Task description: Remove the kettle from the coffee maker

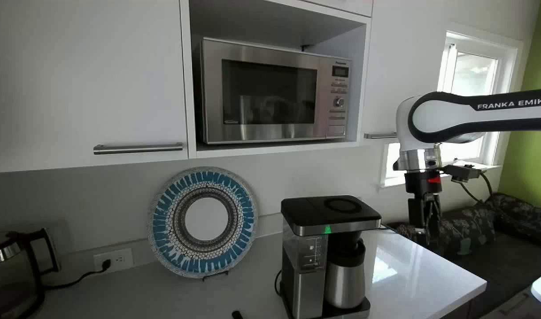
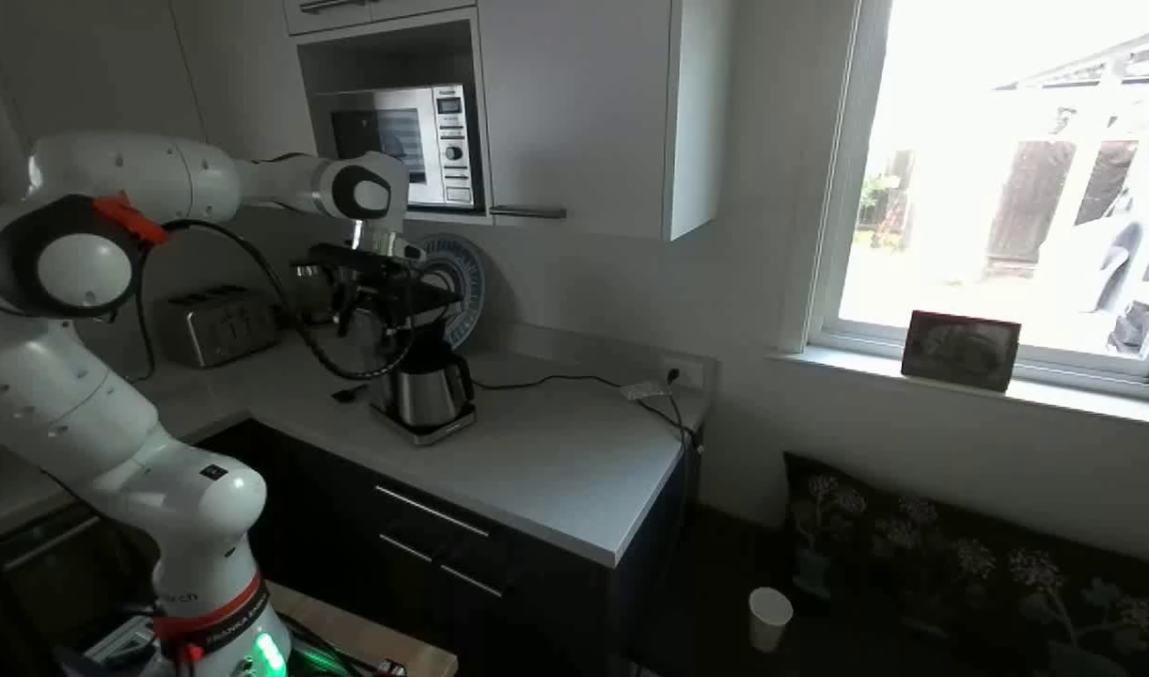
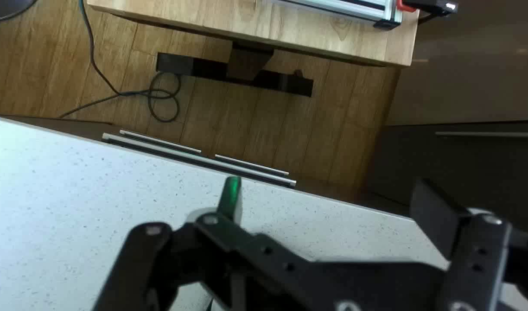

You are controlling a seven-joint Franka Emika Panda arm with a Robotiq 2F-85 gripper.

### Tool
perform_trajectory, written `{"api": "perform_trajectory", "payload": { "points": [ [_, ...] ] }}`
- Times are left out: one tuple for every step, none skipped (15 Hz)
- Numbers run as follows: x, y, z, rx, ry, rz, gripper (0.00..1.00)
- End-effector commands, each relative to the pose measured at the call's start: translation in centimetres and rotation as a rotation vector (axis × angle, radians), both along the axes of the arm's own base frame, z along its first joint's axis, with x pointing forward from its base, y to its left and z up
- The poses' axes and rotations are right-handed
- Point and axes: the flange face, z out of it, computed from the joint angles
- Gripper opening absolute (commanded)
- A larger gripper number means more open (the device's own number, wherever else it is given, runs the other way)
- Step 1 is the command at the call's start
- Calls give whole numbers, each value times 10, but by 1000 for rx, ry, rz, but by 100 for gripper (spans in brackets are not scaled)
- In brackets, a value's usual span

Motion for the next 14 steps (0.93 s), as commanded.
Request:
{"api": "perform_trajectory", "payload": {
  "points": [
    [0, 0, 1, 0, 1, 0, 100],
    [0, 0, 1, 0, 1, 0, 100],
    [0, 0, 1, 0, 1, 0, 100],
    [0, 0, 1, 0, 1, 0, 100],
    [0, 0, 1, 0, 1, 0, 100],
    [1, -4, 1, -25, -7, -6, 100],
    [3, -10, 0, -36, -5, -28, 100],
    [3, -21, -3, -60, 1, -68, 100],
    [2, -30, -6, -86, -3, -90, 100],
    [1, -42, -8, -115, -4, -116, 100],
    [-1, -55, -10, -124, 3, -144, 100],
    [-3, -69, -11, -128, 9, -170, 100],
    [-5, -80, -12, -132, 12, -190, 100],
    [-8, -98, -13, -134, 8, -238, 100]
  ]
}}
